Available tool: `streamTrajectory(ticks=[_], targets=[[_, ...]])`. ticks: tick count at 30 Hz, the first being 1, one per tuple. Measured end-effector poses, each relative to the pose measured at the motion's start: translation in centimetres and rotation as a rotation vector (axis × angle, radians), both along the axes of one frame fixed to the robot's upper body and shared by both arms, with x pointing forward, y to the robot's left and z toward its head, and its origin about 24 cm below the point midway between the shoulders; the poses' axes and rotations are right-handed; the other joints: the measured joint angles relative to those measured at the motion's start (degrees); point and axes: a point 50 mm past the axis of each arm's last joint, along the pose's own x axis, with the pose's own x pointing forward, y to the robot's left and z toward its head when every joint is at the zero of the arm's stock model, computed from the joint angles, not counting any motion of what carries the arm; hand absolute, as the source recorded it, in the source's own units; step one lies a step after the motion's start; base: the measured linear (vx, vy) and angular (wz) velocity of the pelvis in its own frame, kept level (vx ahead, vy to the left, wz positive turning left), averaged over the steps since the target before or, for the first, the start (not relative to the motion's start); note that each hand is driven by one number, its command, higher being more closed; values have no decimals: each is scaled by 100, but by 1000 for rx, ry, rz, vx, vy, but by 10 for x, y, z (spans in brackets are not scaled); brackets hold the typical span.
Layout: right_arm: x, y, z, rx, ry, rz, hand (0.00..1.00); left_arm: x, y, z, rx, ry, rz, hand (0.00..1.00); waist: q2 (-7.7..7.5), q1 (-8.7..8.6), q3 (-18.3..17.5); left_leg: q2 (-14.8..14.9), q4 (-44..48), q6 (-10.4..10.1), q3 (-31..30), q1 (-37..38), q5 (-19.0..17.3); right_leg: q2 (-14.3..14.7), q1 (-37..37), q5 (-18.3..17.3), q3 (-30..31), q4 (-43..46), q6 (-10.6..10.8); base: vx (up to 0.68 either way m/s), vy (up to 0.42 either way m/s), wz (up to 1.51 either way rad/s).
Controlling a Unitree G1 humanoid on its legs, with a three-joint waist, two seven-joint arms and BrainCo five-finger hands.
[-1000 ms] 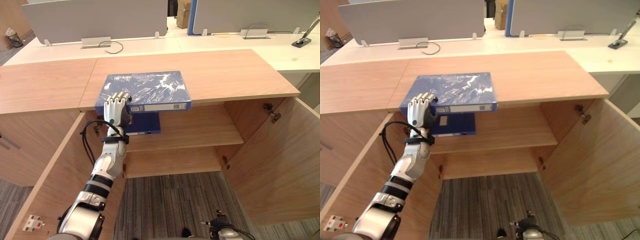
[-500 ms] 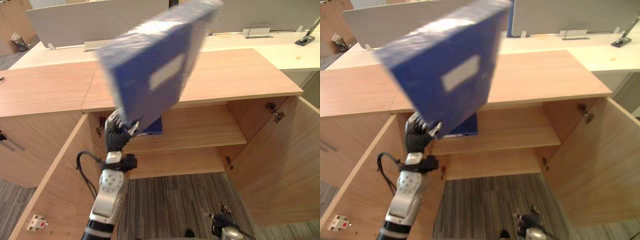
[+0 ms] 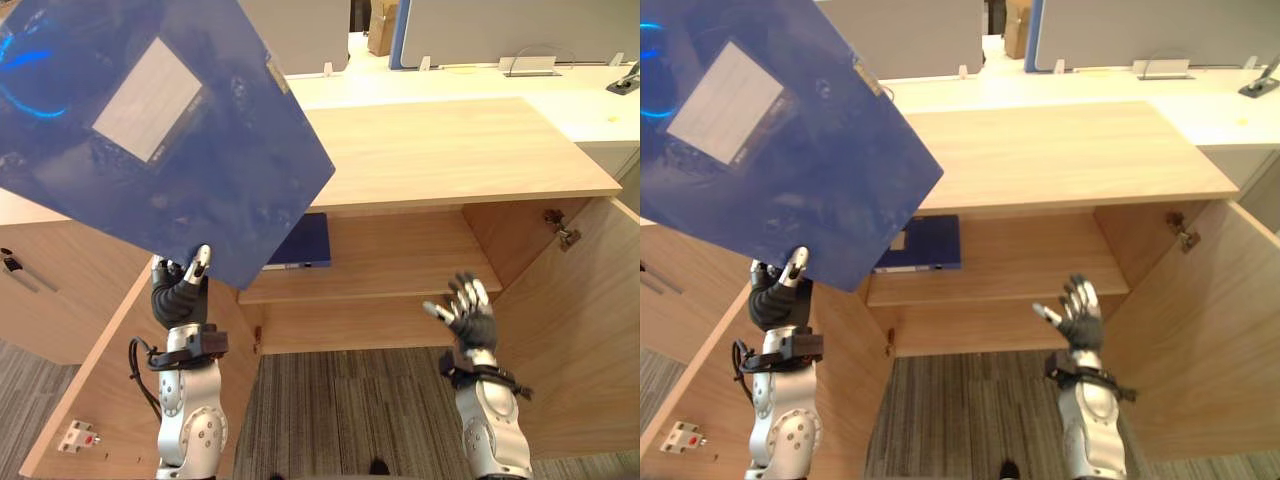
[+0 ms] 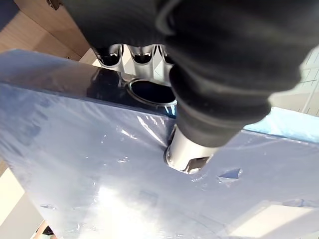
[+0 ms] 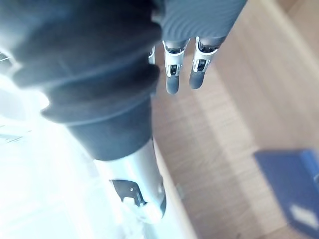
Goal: Walk over to the cabinet, pick up the folder, carry it to the office cabinet, place the folder inside the office cabinet, then close the office cabinet door
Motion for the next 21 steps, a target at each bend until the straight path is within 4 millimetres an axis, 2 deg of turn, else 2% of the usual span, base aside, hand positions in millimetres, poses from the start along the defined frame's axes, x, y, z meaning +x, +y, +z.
streamTrajectory(ticks=[2,5,11,14,21], targets=[[13,13,33,-32,-148,83,0,0,-1,1,14,-14,-15,100,-20,24,1,0,8,1,2,1,-1,0,0,4,9,-5,-5,-16,11,-1],[25,26,62,-63,-277,172,0,1,-3,2,27,-30,-35,100,-47,86,-2,-1,19,-1,1,1,3,0,11,9,8,21,-7,0,0,0],[43,46,96,5,-404,303,0,4,-9,5,49,-40,-53,100,-81,196,16,-5,18,5,-39,7,7,-4,70,15,-28,23,-5,9,11,3],[66,61,112,3,-420,382,0,6,-14,1,71,-16,-59,100,-128,223,11,-8,14,16,-87,14,26,-7,100,15,-69,23,-6,-13,21,7],[98,90,132,28,-403,482,0,8,-25,-2,63,3,-95,100,-207,339,-31,-20,-94,23,-149,28,118,-10,107,17,-143,24,-8,-3,21,6]])
